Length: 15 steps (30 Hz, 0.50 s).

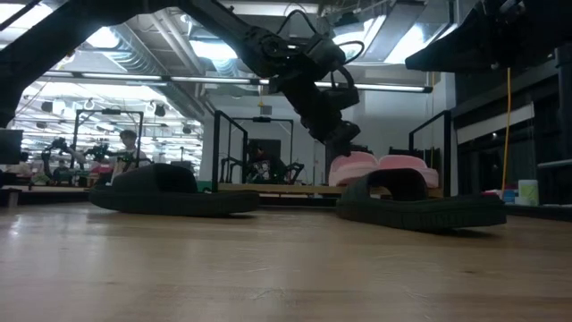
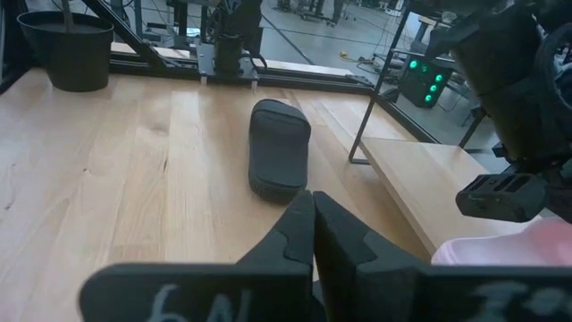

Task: Pick and place slides into the shelf
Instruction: Put the pink slide on the shelf

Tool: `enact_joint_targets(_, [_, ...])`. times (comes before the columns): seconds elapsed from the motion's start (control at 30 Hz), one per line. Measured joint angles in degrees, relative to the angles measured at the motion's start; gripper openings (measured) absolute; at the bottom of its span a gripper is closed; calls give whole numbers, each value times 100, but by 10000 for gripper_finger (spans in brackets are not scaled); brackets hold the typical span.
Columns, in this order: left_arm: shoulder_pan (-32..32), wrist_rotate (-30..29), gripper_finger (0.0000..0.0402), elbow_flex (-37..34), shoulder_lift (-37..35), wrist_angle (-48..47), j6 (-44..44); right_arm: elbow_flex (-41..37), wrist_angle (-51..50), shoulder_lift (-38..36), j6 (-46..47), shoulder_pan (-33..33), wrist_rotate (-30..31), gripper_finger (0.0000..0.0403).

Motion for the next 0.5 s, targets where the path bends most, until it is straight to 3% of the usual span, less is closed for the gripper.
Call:
enact_joint_targets(0.33, [0,7,9,0,0,-2,5,0,0,0,-7,1,0,6])
enact_joint_targets(0.5, [7,316,26,0,0,-11,12,0,0,0,-9,2,0,6])
